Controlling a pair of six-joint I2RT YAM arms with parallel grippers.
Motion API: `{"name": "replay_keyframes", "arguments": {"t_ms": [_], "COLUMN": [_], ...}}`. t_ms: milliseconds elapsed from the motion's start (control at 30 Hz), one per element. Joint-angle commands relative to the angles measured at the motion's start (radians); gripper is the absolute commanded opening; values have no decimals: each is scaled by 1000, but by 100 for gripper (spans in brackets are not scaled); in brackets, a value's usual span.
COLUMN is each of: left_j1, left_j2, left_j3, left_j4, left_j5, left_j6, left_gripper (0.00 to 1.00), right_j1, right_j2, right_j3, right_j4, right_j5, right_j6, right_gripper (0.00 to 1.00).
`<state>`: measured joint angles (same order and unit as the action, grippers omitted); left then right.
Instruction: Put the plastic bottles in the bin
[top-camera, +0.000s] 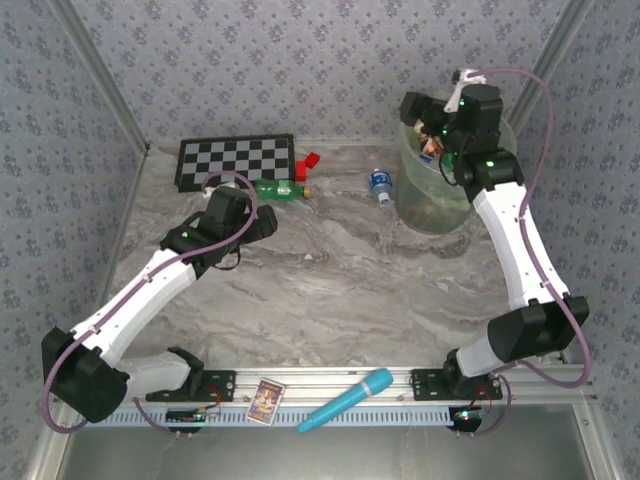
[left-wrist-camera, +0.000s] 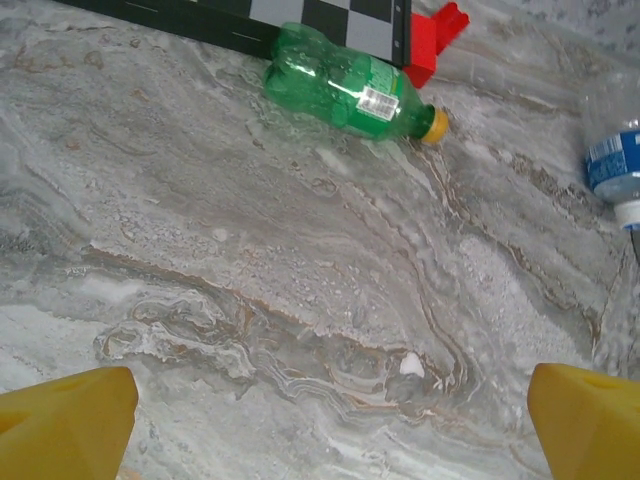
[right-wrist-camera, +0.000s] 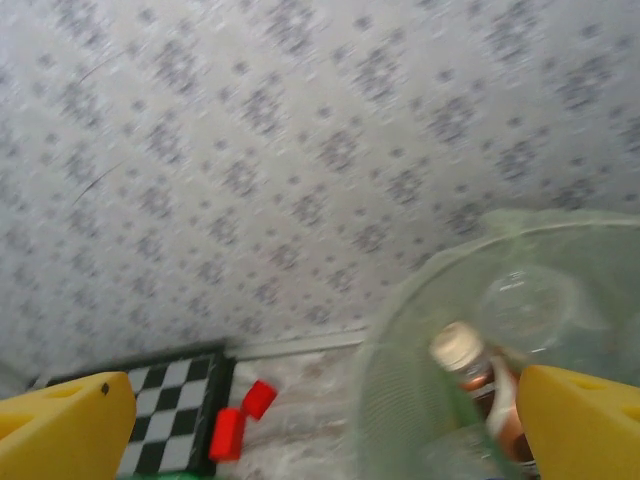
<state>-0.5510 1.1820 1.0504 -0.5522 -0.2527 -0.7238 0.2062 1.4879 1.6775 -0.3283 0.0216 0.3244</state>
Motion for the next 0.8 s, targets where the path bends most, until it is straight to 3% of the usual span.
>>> {"name": "replay_keyframes", "arguments": {"t_ms": [0, 167, 333, 500, 767], "left_j1": [12, 11, 8, -6, -32], "left_j2": [-43, -71, -118, -183, -248], "left_j3": [-14, -16, -15, -26, -64], "left_j4": [54, 50, 44, 32, 6], "left_j5": [18, 40, 105, 114, 111], "left_j6": [-57, -77, -78, -77, -101], "left_gripper": [100, 100, 100, 100, 100], "right_j1": [93, 241, 328, 328, 287], "right_j2": [20, 114, 240, 359, 534], "right_j3": [-5, 9, 25, 43, 100], "right_j4": [-50, -136, -186, -245, -348], "right_j5": [-11, 108, 242, 265, 302], "right_j6": [-100, -209, -266, -227, -142], "right_gripper": [99, 99, 99, 100, 82]}}
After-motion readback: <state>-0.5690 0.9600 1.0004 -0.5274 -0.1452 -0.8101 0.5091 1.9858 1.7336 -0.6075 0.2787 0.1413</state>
